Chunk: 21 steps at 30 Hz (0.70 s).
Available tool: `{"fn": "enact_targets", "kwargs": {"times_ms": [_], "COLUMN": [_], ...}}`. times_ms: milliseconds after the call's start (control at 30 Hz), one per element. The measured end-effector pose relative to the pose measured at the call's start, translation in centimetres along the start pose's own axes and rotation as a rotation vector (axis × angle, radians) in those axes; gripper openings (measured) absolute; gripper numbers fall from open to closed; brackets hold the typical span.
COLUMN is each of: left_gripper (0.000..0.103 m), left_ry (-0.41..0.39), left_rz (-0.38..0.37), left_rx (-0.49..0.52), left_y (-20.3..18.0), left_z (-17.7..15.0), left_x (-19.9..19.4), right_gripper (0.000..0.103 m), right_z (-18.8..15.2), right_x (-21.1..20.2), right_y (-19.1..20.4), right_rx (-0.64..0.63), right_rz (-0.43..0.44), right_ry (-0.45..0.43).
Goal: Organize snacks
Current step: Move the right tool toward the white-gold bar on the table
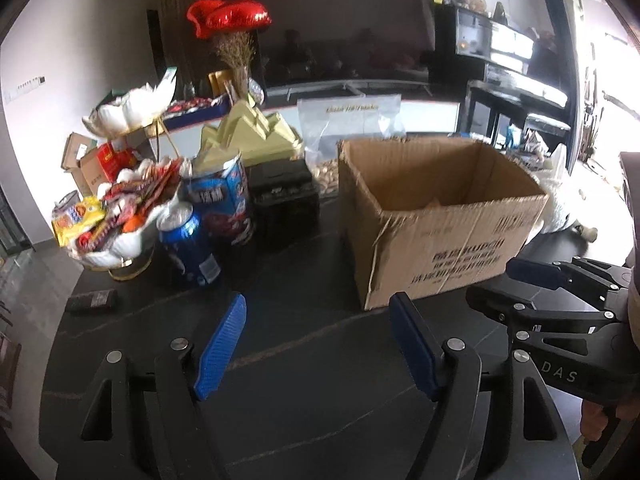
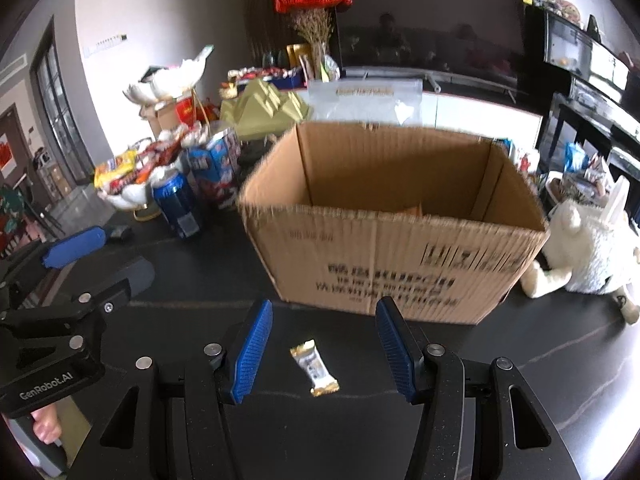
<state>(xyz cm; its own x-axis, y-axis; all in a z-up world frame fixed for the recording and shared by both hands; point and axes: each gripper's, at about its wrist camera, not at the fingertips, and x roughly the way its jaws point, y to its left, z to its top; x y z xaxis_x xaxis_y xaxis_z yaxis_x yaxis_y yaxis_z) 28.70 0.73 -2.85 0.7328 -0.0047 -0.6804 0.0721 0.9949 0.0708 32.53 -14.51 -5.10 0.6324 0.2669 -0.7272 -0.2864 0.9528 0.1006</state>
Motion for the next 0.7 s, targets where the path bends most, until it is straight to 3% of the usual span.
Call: {"fn": "enact_targets", "kwargs": {"times_ms": [700], "left_gripper": [0.075], "left_ry": [0.163], "left_rz": [-0.024], "left_rx": [-0.032], "left_y": [0.1], "left_z": [-4.9], "left_x": [6.1], "right_gripper": [0.055], "right_z": [-4.8], "right_x": [7.2], "right_y": [0.2], "right_rx": [-0.054], "right_rz": [0.011], "right_ry": [0.222]}}
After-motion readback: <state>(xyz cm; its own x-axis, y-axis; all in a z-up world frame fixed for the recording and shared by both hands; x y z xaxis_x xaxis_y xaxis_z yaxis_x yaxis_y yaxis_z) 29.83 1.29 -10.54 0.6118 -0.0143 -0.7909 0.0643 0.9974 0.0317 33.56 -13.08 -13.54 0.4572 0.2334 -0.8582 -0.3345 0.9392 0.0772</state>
